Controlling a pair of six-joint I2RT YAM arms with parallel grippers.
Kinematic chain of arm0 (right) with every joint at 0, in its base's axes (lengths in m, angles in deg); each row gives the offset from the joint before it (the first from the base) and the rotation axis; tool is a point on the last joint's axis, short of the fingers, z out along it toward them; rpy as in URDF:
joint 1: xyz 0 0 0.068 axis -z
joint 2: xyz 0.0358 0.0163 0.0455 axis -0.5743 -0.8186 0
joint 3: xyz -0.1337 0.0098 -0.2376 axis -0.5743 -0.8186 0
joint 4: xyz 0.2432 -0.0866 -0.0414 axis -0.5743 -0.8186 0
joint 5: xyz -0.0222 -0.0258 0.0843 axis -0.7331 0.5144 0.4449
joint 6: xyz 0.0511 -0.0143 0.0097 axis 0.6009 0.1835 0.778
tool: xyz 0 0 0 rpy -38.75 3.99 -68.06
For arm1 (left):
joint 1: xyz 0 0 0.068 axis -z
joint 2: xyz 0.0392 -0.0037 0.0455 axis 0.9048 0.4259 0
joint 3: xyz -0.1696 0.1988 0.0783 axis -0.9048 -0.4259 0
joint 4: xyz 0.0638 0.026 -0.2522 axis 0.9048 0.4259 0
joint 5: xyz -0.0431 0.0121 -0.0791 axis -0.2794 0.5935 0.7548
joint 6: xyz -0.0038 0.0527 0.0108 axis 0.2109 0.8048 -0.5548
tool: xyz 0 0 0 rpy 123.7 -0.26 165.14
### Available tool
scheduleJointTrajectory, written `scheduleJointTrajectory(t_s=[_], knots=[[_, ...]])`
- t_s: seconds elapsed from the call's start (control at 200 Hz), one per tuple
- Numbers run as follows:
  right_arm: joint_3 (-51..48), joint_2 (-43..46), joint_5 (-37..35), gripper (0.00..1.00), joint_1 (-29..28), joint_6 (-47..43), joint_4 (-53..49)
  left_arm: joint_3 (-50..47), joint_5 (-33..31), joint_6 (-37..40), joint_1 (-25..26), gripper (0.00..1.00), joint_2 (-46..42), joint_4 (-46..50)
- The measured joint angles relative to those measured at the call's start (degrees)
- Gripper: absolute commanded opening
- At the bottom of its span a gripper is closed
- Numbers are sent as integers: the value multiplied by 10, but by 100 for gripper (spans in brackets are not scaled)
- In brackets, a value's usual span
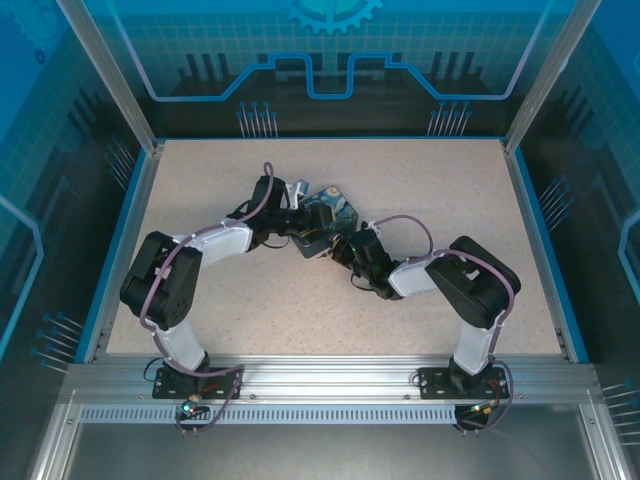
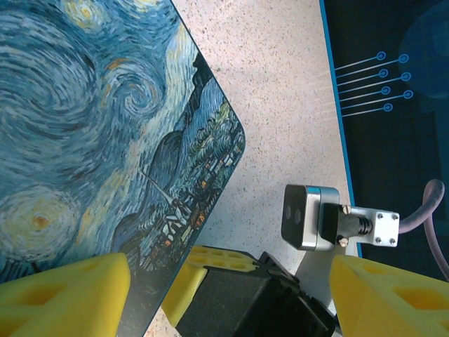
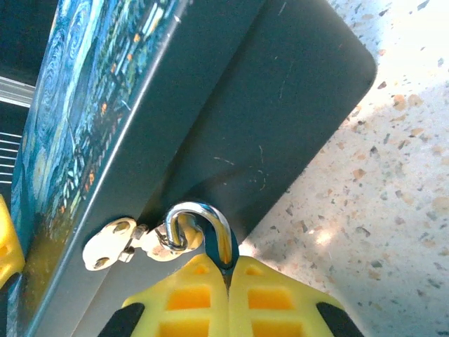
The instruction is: Unlock a padlock with a key
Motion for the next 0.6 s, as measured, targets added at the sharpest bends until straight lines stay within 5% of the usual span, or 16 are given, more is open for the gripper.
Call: scheduleJointTrajectory(t_s=[0.39,0.6], knots=[[-16,63,-7,1,41,-26,-40,-8,0,0,0,78,-4,-14],[-20,179,13,1,54,-113,-163,6,5,0,-9,82,-11,27]])
